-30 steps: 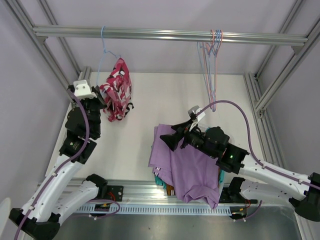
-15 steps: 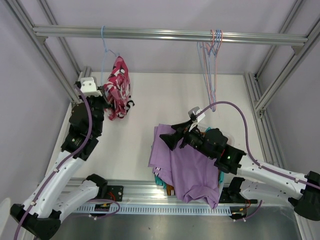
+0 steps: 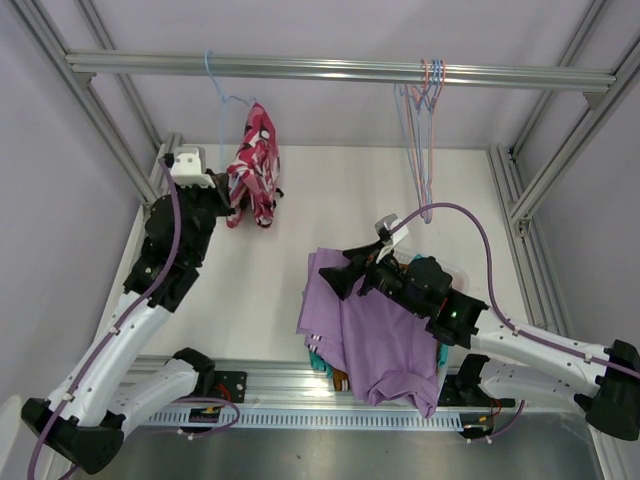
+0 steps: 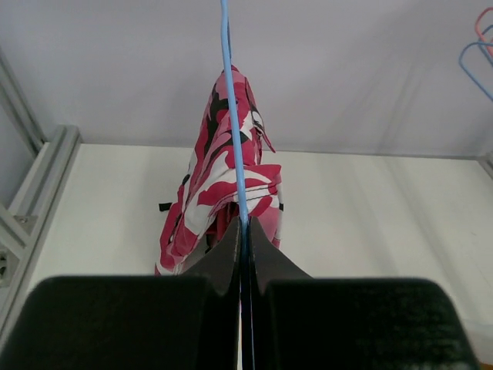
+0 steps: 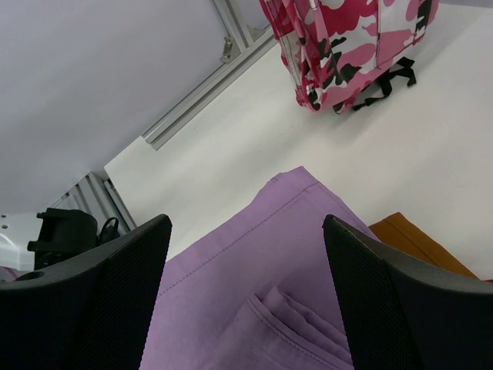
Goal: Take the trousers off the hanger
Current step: Move the hanger to the clothesline.
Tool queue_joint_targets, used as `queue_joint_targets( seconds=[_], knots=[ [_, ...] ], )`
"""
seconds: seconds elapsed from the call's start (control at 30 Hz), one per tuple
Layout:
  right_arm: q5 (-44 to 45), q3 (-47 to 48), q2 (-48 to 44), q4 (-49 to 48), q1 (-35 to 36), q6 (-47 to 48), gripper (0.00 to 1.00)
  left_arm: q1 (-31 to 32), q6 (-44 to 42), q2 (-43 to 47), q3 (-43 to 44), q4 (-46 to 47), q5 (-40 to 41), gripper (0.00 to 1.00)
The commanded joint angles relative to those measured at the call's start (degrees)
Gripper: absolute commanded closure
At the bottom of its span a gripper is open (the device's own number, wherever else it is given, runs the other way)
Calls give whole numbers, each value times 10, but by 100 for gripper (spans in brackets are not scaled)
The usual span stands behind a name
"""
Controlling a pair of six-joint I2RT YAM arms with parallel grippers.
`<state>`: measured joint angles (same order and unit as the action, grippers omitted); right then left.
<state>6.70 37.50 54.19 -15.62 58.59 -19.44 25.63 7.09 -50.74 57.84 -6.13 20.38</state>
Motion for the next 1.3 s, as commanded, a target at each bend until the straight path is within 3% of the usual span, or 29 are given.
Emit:
queue_joint_targets(
  seconds=[0.0,0.33,1.27],
  knots=[
    [9,-1,4,-37,-5,-2,16,-1,35,-4,37,10,-80,100],
    [8,-5,7,-43,-12,-7,16,1,54,18,53,2,-111,99],
    [-23,-8,15,-56,-28,-18,16,93,62,-65,81,-6,-168,99]
  ],
)
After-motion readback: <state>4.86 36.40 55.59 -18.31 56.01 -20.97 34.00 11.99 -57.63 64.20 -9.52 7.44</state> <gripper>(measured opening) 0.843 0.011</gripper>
